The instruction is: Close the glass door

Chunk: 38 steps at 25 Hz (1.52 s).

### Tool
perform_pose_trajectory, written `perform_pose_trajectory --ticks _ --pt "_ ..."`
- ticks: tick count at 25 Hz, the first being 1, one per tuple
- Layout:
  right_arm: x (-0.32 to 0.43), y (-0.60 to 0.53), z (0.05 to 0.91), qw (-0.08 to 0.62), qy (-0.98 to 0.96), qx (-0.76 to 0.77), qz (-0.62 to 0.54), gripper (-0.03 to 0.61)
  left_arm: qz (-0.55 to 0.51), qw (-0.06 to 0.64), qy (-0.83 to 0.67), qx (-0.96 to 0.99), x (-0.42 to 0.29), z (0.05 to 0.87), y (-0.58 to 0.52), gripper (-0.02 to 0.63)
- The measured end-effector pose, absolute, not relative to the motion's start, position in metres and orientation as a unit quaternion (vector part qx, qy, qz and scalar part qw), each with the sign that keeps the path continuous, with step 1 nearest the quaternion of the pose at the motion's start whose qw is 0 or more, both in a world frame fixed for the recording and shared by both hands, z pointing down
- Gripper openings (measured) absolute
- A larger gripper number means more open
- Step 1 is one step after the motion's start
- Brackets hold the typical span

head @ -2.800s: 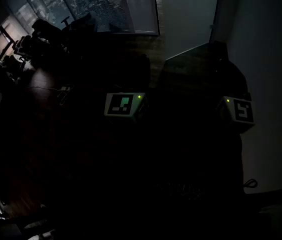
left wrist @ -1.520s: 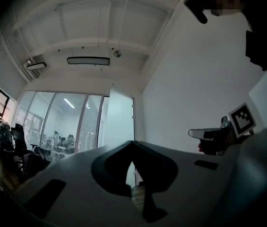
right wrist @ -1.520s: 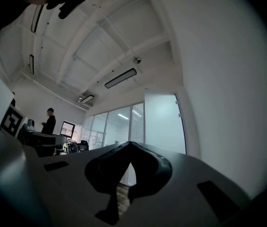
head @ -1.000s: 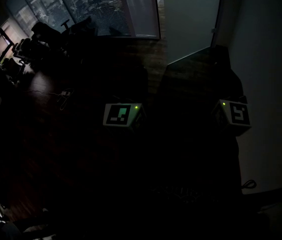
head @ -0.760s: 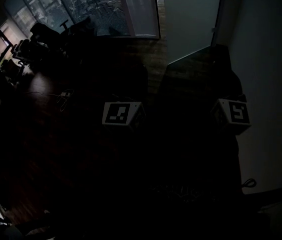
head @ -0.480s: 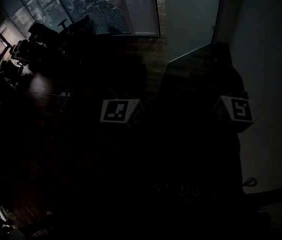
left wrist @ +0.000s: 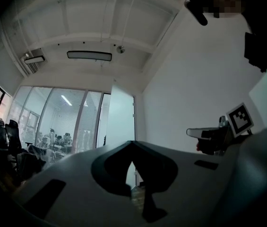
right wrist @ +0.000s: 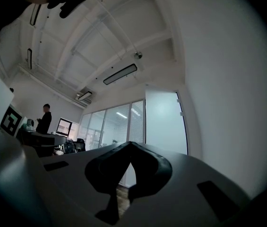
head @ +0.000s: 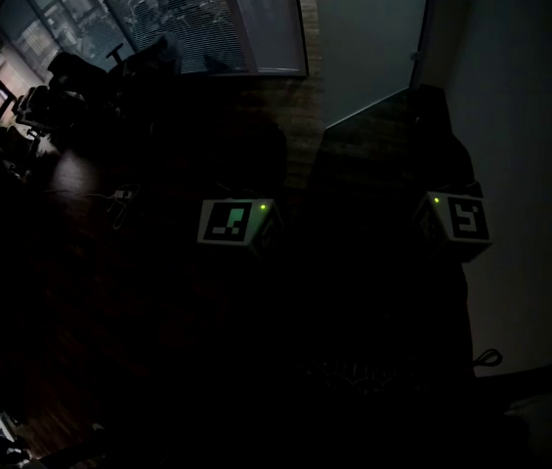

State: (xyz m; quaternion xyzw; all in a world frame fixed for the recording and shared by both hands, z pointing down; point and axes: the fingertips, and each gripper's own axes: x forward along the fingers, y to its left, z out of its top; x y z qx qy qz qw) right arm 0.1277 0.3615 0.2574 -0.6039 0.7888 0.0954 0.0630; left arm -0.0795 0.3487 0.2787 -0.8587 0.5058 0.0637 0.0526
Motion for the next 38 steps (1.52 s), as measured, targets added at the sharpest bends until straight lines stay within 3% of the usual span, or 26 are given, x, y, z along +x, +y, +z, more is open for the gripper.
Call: perform_pose_trajectory --ticks 38 --pt "0.156 0.134 0.273 0.047 0.794 -0.599 0.092 0.002 0.06 0.06 0.523 -0.848 -0.051 0.282 0.138 0.002"
